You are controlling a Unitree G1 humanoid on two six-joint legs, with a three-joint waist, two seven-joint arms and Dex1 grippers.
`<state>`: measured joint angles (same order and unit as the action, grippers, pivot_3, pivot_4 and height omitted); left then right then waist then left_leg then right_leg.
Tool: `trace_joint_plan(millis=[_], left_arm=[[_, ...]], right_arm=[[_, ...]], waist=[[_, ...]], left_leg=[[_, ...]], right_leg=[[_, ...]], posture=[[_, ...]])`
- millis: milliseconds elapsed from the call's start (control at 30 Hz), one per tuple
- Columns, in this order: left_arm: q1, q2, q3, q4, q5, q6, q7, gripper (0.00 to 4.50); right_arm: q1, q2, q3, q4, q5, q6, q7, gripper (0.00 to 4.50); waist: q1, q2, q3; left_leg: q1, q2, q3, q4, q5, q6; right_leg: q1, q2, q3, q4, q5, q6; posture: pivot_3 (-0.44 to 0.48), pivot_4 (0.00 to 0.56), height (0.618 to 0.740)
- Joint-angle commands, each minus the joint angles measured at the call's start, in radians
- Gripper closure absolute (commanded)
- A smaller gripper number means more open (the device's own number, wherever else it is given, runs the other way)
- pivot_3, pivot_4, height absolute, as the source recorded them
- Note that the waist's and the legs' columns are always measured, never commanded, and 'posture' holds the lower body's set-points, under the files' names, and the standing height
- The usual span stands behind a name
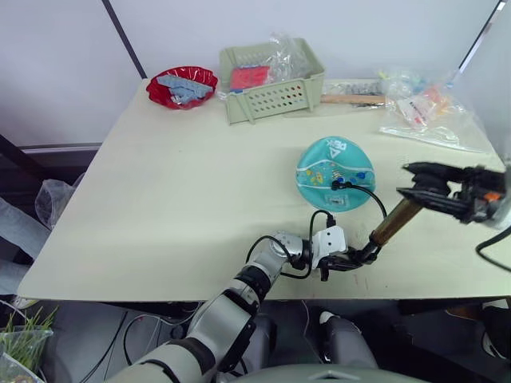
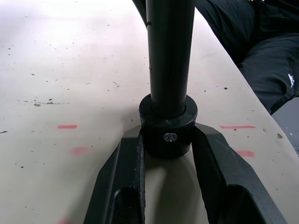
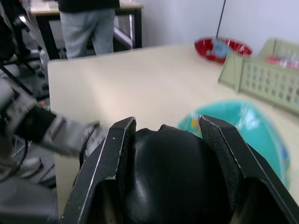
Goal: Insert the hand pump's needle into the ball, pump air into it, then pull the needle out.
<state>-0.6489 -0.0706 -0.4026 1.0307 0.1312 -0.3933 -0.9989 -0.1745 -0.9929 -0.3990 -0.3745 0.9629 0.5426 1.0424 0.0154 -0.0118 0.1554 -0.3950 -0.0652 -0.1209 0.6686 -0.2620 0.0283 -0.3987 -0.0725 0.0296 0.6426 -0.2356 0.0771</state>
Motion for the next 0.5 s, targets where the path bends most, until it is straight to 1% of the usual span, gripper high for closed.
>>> trace_joint_plan(millis=[33, 167, 333, 367, 433, 500], left_arm=[[0.021, 0.012, -0.017, 0.035, 0.032, 0.003, -0.008, 3.52], [0.020, 0.008, -0.015, 0.040, 0.033, 0.017, -0.003, 3.52], [0.015, 0.008, -0.021, 0.046, 0.042, 0.024, -0.001, 3.52], [0.015, 0.008, -0.023, 0.046, 0.044, 0.022, 0.002, 3.52], [0.017, 0.008, -0.024, 0.044, 0.044, 0.031, -0.006, 3.52], [0.020, 0.007, -0.025, 0.039, 0.045, 0.031, -0.010, 3.52]], right_arm=[[-0.093, -0.057, -0.126, -0.014, 0.105, 0.046, -0.014, 2.83], [-0.149, -0.090, -0.145, 0.004, 0.138, 0.103, -0.018, 2.83], [-0.186, -0.099, -0.145, 0.006, 0.175, 0.153, -0.038, 2.83], [-0.177, -0.088, -0.136, 0.000, 0.164, 0.154, -0.043, 2.83], [-0.113, -0.078, -0.104, -0.024, 0.097, 0.139, -0.009, 2.83], [-0.030, -0.055, -0.055, -0.049, 0.019, 0.117, -0.009, 2.83]], waist=[[0.000, 0.001, 0.000], [0.000, 0.001, 0.000], [0.000, 0.002, 0.000], [0.000, 0.002, 0.001], [0.000, 0.002, 0.000], [0.000, 0.001, 0.000]], left_leg=[[0.000, 0.000, 0.000, 0.000, 0.000, 0.000], [-0.001, 0.000, 0.000, 0.000, 0.000, 0.000], [-0.002, 0.000, 0.001, 0.000, 0.000, 0.000], [-0.002, 0.000, 0.000, 0.000, 0.000, 0.000], [-0.003, 0.000, 0.000, 0.000, 0.000, 0.000], [-0.002, 0.000, 0.000, 0.000, 0.000, 0.000]], right_leg=[[0.000, 0.000, 0.000, 0.000, 0.000, 0.000], [-0.001, 0.000, 0.000, 0.000, 0.000, 0.000], [-0.002, -0.001, 0.000, 0.000, 0.000, 0.000], [-0.002, -0.001, 0.000, 0.000, 0.000, 0.000], [-0.002, -0.001, 0.000, 0.000, 0.000, 0.000], [-0.002, 0.000, -0.001, 0.000, 0.000, 0.000]], posture=[[0.000, 0.150, 0.740], [0.000, 0.150, 0.740], [0.000, 0.150, 0.740], [0.000, 0.150, 0.740], [0.000, 0.150, 0.740], [0.000, 0.150, 0.740]])
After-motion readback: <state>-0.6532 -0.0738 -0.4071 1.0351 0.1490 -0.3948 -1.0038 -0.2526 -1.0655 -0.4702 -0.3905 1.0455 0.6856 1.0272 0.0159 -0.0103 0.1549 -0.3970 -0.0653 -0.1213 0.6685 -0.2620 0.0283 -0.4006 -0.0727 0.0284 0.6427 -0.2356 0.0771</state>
